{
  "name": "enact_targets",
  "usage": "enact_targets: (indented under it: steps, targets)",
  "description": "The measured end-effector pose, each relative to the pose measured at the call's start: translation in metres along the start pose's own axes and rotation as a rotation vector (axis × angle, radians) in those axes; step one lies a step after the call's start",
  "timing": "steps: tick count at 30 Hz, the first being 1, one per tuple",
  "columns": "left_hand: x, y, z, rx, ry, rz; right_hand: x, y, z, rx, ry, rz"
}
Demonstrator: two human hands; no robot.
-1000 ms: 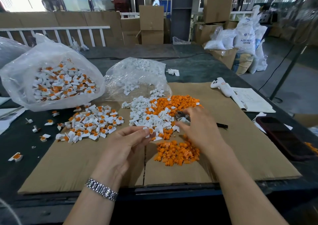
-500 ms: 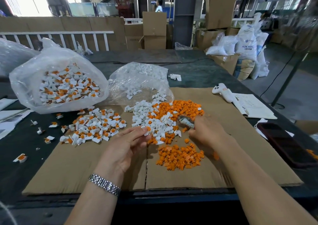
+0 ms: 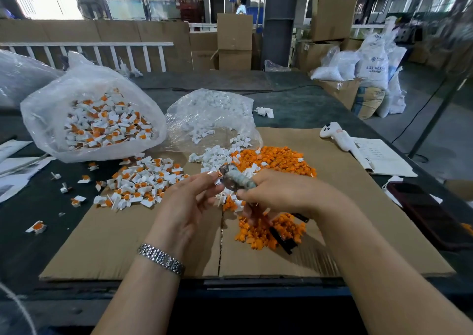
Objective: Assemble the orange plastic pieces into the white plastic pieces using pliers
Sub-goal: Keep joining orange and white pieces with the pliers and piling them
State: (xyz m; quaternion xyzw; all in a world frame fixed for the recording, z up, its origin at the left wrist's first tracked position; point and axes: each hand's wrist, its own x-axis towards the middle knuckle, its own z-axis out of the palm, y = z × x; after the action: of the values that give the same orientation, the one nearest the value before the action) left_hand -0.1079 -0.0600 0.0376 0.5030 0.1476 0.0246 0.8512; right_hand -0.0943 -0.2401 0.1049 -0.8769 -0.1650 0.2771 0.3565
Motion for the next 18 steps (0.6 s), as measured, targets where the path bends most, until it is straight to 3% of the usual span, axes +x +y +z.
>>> enact_targets:
  steps: [9, 18]
  targets:
    - [-0.004, 0.001, -0.002, 0.029, 0.019, 0.005, 0.001, 0.004, 0.020, -0.050, 0.109, -0.079]
    - [-0.007, -0.010, -0.003, 0.002, 0.028, -0.037, 0.011, 0.010, 0.033, -0.226, 0.230, -0.002]
